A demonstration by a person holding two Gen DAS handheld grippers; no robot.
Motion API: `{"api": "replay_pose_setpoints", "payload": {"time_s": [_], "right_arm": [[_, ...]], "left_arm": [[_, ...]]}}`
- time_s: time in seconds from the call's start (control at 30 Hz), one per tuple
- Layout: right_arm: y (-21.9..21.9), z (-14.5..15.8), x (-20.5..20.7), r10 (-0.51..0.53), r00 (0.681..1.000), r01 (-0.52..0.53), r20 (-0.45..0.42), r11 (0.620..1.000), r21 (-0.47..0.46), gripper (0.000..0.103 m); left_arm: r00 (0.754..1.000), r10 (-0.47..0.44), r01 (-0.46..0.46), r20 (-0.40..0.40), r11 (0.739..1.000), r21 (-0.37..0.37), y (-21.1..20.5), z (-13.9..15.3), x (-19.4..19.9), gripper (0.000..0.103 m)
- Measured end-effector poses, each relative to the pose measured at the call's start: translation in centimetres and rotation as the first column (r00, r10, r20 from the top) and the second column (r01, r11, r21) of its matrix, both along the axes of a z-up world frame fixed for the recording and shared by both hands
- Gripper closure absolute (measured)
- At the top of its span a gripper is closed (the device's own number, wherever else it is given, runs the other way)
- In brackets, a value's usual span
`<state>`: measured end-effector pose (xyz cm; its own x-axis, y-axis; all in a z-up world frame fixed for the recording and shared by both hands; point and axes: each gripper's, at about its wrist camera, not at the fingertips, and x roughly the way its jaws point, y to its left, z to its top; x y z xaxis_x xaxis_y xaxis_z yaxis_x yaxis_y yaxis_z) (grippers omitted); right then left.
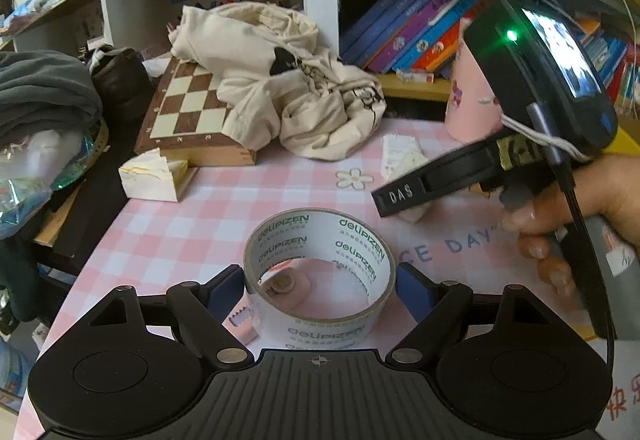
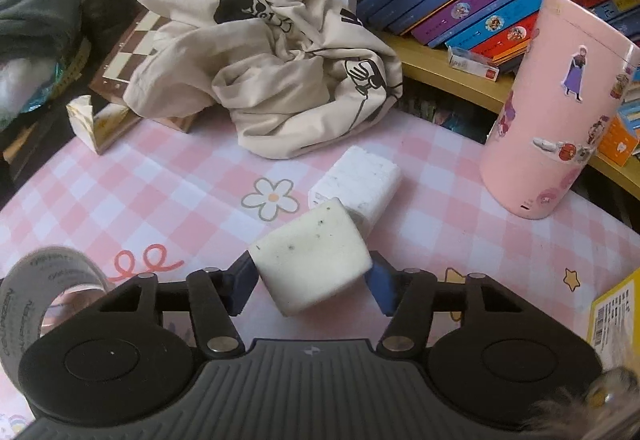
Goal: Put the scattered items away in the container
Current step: 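Close the right gripper on the white soap bar while the left gripper grasps the tape roll rim, then lift the soap bar and tape roll and carry both toward the yellow box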
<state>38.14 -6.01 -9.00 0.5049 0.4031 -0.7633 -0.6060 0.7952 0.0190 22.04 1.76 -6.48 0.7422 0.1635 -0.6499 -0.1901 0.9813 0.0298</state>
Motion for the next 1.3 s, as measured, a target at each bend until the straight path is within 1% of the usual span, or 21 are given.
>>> {"api": "replay_pose_setpoints", "payload": {"time_s": [0.3,0.43,0.73,0.9,1.1,1.3], "right_arm": [[-1.9,1.7,-2.5,-0.015,1.0,0.016,-0.01,0.998,0.053,0.052],[-2.8,2.5,-4.2,-0.004,1.0,0.004,-0.003,0.998,0.061,0.053],[-4.5,3.9,-8.4,0.011,1.0,-0.011,-0.006,0.997,0.076,0.054],[-5.4,4.6,-11.0,0.019,1.0,-0.018,-0.011,0.996,0.092,0.054],[-6.7,5.7,-14.4,0.021,1.0,-0.02,-0.014,0.993,0.113,0.055],[-8.0,6.1,-17.2,0.0,1.0,0.002,-0.011,0.993,0.115,0.055]], "left_arm": [[0.999,0.0,0.002,0.046,1.0,-0.028,0.0,1.6,-1.7,0.02],[0.998,-0.004,0.006,0.055,0.999,-0.035,-0.1,2.1,-2.9,0.02],[0.997,-0.012,0.016,0.073,0.999,-0.049,-0.3,3.2,-6.4,0.019],[0.996,-0.013,0.019,0.083,0.997,-0.07,-0.5,3.8,-8.5,0.02],[0.994,-0.047,0.056,0.097,0.994,-0.089,-1.4,4.8,-10.9,0.02],[0.99,-0.083,0.091,0.114,0.993,-0.07,-2.0,5.6,-12.8,0.02]]}}
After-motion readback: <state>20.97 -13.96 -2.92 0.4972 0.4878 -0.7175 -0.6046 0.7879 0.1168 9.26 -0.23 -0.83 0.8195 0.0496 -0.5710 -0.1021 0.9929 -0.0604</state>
